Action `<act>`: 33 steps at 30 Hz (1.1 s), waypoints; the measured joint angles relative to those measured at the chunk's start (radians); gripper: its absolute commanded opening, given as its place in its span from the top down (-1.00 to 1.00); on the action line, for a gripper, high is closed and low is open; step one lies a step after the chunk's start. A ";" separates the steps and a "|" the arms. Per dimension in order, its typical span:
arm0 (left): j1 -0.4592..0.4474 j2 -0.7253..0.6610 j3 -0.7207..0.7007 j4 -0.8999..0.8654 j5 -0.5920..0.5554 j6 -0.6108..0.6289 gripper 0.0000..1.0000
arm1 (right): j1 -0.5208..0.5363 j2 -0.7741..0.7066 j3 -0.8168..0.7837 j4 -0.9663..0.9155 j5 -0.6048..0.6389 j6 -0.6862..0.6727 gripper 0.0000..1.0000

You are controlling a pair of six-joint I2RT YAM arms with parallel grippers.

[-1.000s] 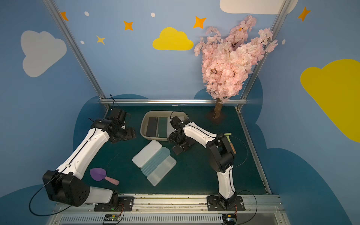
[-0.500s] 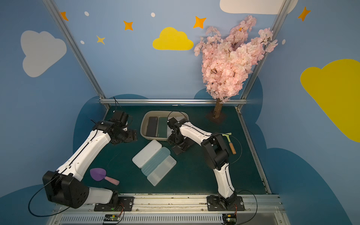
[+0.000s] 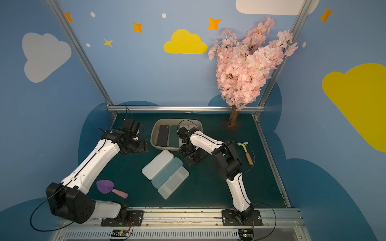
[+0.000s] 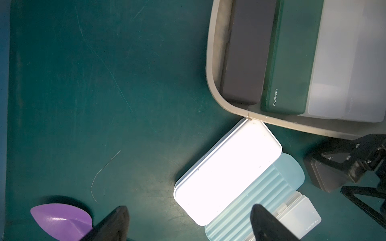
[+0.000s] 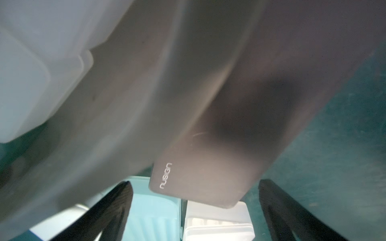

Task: Put the pencil case into the storage box
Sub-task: Pick up the pencil case from the center of the board.

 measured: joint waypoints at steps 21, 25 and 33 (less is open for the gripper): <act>-0.037 0.000 -0.017 0.003 -0.019 0.014 -0.88 | 0.000 -0.198 -0.350 0.030 0.100 0.045 -0.97; -0.037 0.003 -0.017 0.003 -0.023 0.014 -0.87 | -0.016 -0.272 -0.401 0.003 0.113 -0.017 -0.97; -0.036 0.043 0.006 0.002 -0.026 0.014 -0.87 | -0.037 -0.282 -0.362 -0.001 0.137 -0.246 -0.97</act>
